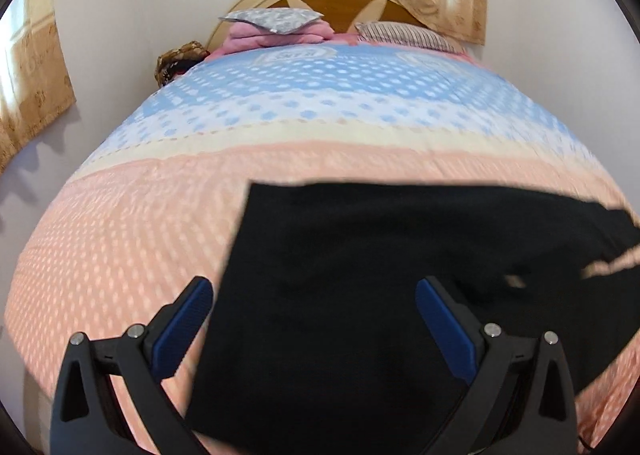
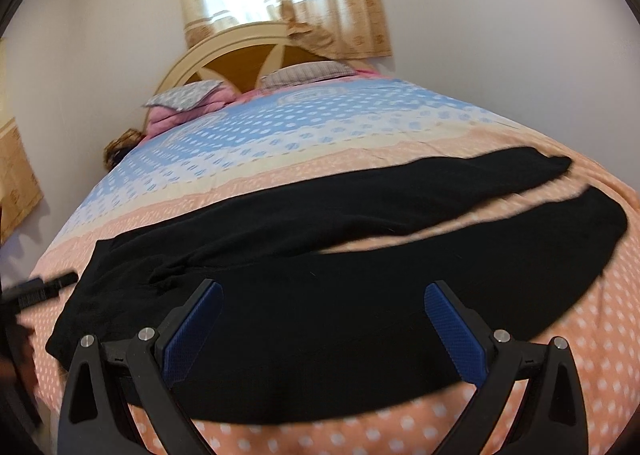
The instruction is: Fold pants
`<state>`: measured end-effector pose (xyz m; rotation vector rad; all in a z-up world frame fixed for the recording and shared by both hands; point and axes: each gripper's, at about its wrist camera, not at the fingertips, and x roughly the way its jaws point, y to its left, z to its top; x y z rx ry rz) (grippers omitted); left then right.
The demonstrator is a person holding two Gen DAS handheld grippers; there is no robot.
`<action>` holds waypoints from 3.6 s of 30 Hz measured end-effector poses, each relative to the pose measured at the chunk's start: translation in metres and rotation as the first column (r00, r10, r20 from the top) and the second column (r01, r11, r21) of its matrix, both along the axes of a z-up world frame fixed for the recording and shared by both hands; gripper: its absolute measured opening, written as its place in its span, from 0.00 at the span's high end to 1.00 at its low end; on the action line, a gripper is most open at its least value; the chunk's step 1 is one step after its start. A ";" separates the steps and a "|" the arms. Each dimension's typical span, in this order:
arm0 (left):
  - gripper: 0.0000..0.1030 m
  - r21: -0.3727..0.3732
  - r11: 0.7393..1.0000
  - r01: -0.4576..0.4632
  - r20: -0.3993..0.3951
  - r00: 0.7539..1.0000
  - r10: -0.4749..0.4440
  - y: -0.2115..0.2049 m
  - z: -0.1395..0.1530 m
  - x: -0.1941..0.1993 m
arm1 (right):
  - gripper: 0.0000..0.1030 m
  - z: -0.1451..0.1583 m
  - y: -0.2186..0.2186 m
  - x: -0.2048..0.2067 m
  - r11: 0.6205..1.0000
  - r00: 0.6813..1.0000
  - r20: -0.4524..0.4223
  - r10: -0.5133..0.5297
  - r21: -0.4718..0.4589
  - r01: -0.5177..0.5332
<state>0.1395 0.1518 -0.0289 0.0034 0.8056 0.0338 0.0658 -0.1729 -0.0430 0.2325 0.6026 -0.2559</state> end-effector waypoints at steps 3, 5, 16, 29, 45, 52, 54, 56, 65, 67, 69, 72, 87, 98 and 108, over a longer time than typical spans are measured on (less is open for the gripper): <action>0.09 -0.009 1.000 -0.030 -0.028 0.999 0.030 0.025 -0.007 0.041 | 0.01 -0.002 0.002 0.022 0.999 0.999 -0.022 0.049 -0.001 -0.049; 0.20 -0.053 0.997 -0.049 -0.080 0.996 0.044 0.038 -0.018 0.068 | 0.02 -0.004 0.004 0.033 0.998 0.997 -0.032 0.068 0.002 -0.068; 0.41 -0.176 0.984 -0.016 -0.261 0.965 -0.031 0.052 -0.069 0.136 | 0.25 -0.010 0.004 0.077 0.979 0.972 -0.115 0.203 -0.006 -0.205; 0.58 -0.207 0.978 0.029 -0.236 0.969 -0.079 0.064 -0.067 0.156 | 0.25 -0.024 -0.031 0.240 0.813 0.773 -0.334 0.539 -0.034 -0.582; 0.85 -0.233 0.969 0.083 -0.179 0.976 -0.126 0.059 -0.063 0.169 | 0.92 -0.042 -0.032 0.268 0.724 0.644 -0.395 0.655 0.085 -0.684; 0.85 -0.235 0.968 0.084 -0.040 0.995 -0.096 0.065 -0.008 0.138 | 0.93 0.021 -0.030 0.215 0.758 0.731 -0.234 0.641 0.042 -0.651; 0.85 -0.230 0.969 0.094 0.005 0.995 -0.096 0.068 0.009 0.122 | 0.93 0.038 -0.027 0.193 0.755 0.737 -0.192 0.648 0.031 -0.655; 0.85 -0.221 0.969 0.109 0.054 0.994 -0.100 0.070 0.023 0.100 | 0.93 0.054 -0.019 0.167 0.750 0.739 -0.156 0.655 0.012 -0.662; 0.84 -0.232 0.965 0.124 0.130 0.987 -0.095 0.080 0.010 0.001 | 0.93 0.053 0.010 0.045 0.722 0.725 -0.095 0.682 -0.072 -0.689; 0.83 -0.199 0.973 0.119 0.121 0.988 -0.096 0.079 -0.008 -0.016 | 0.93 0.033 0.019 0.025 0.721 0.724 -0.127 0.678 -0.081 -0.689; 0.80 -0.171 0.980 0.105 0.093 0.992 -0.090 0.077 -0.022 -0.030 | 0.93 0.014 0.023 0.013 0.720 0.718 -0.159 0.677 -0.059 -0.692; 0.74 -0.128 0.988 0.084 0.047 0.996 -0.079 0.077 -0.042 -0.044 | 0.93 -0.020 0.028 -0.004 0.729 0.718 -0.204 0.666 -0.028 -0.684; 0.22 0.038 0.998 -0.042 0.025 0.999 0.041 0.109 -0.037 -0.089 | 0.81 -0.049 0.023 -0.028 0.723 0.686 -0.266 0.677 0.066 -0.688; 0.23 -0.396 0.906 0.153 -0.016 0.985 -0.173 0.086 -0.043 -0.109 | 0.80 -0.007 0.070 0.020 0.674 0.676 -0.033 0.736 0.131 -0.727; 0.23 -0.634 0.768 0.095 0.012 0.994 -0.113 0.096 -0.060 -0.066 | 0.80 -0.068 0.092 0.050 0.715 0.701 -0.147 0.698 0.193 -0.671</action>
